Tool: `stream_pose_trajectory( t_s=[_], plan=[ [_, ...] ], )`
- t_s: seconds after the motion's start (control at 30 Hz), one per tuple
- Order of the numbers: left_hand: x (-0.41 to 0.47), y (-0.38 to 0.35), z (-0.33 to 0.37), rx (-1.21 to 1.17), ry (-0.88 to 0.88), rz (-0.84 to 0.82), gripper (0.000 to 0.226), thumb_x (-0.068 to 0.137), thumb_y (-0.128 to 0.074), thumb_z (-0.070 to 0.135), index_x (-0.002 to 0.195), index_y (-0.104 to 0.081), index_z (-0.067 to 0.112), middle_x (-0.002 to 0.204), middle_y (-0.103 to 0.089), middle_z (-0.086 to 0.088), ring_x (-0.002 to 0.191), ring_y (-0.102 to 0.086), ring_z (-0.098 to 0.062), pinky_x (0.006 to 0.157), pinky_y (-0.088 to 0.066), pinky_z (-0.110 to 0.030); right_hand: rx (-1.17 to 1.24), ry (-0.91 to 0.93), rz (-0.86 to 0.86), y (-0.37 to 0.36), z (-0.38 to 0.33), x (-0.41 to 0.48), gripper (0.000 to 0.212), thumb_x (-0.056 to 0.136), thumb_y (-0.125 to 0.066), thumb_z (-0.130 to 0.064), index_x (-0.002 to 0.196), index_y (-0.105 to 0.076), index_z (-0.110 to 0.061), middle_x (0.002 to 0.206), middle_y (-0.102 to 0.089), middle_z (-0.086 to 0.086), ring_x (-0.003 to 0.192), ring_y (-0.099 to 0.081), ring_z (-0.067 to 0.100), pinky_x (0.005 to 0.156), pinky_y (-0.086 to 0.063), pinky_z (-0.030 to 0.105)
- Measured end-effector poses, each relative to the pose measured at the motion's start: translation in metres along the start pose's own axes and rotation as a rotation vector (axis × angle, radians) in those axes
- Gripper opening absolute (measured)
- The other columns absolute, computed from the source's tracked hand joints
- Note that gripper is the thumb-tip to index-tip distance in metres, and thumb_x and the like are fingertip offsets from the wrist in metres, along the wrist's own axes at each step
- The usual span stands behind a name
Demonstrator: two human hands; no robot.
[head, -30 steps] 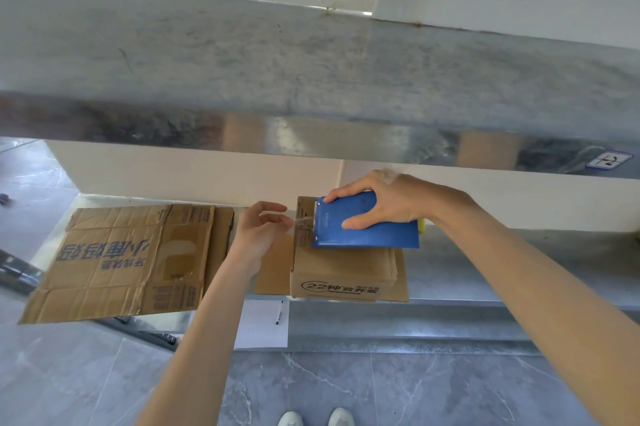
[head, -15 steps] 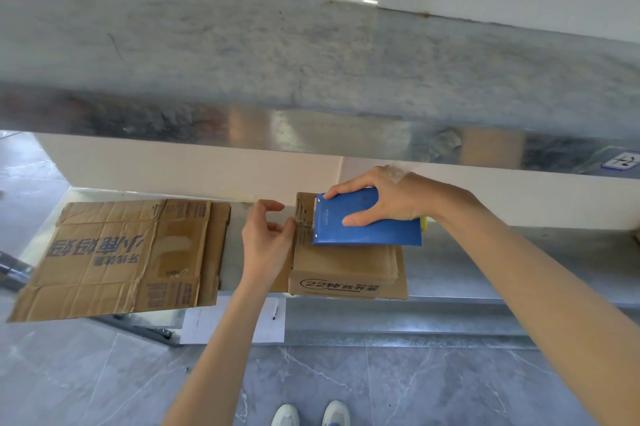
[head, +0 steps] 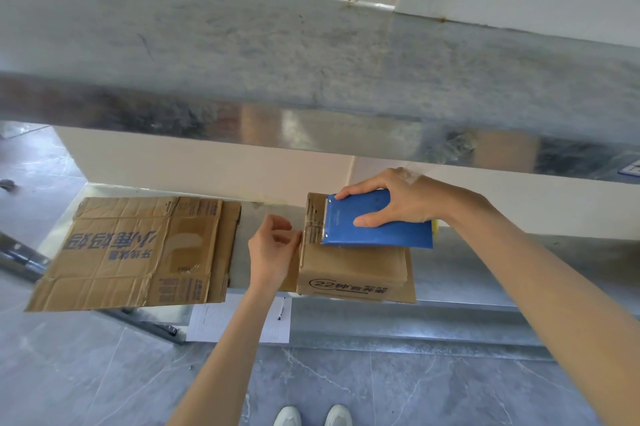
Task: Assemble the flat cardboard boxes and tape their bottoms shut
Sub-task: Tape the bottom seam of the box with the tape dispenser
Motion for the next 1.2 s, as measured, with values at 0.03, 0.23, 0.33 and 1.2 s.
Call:
stream_pose_trajectory(
  t_s=[0.03,0.23,0.33,1.2],
  plan=[
    [-0.001,0.002,0.000,-0.004,-0.002,0.016,0.020,0.080,-0.078,0.017,0.090,-0.061,0.020,0.078,-0.067,0.008,0.063,-0.061,-0.004,0.064,-0.052,-0.026,-0.006,0.002,0.006,0.000,0.000,-0.001,0.042,0.082,-0.072,-0.055,0.117,-0.053,-0.069,0.103,-0.043,-0.061,0.093,-0.049,-0.026,0.070,-0.040,0.014],
    [-0.011,0.012,0.031,-0.028,-0.271,-0.006,0.037,0.086,-0.071,0.017,0.118,-0.060,0.030,0.114,-0.063,0.015,0.096,-0.061,0.001,0.076,-0.052,-0.022,-0.031,0.021,0.019,-0.001,-0.002,-0.006,0.043,0.084,-0.071,-0.053,0.119,-0.052,-0.068,0.103,-0.043,-0.061,0.097,-0.049,-0.022,0.074,-0.044,0.016],
    [-0.021,0.014,0.047,0.080,-0.393,-0.321,0.052,0.079,-0.062,0.024,0.131,-0.055,0.028,0.130,-0.055,0.018,0.122,-0.050,-0.001,0.098,-0.043,-0.026,-0.035,0.024,0.015,0.000,-0.004,-0.007,0.043,0.085,-0.071,-0.051,0.120,-0.053,-0.066,0.104,-0.044,-0.058,0.098,-0.051,-0.018,0.079,-0.045,0.015],
    [-0.028,-0.014,0.033,0.247,-0.356,-0.487,0.104,0.066,-0.074,0.067,0.153,-0.024,0.042,0.154,-0.013,0.040,0.147,0.005,0.009,0.116,-0.018,-0.028,-0.008,0.056,-0.087,0.010,0.011,-0.016,0.043,0.088,-0.065,-0.057,0.124,-0.045,-0.068,0.118,-0.053,-0.037,0.089,-0.055,-0.016,0.065,-0.042,0.012]
  ],
)
Point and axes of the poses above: each hand's wrist, its own x-axis towards the middle knuckle, its own y-axis out of the back of the hand, z = x × y, the point moved 1 cm from there along x, towards the middle knuckle
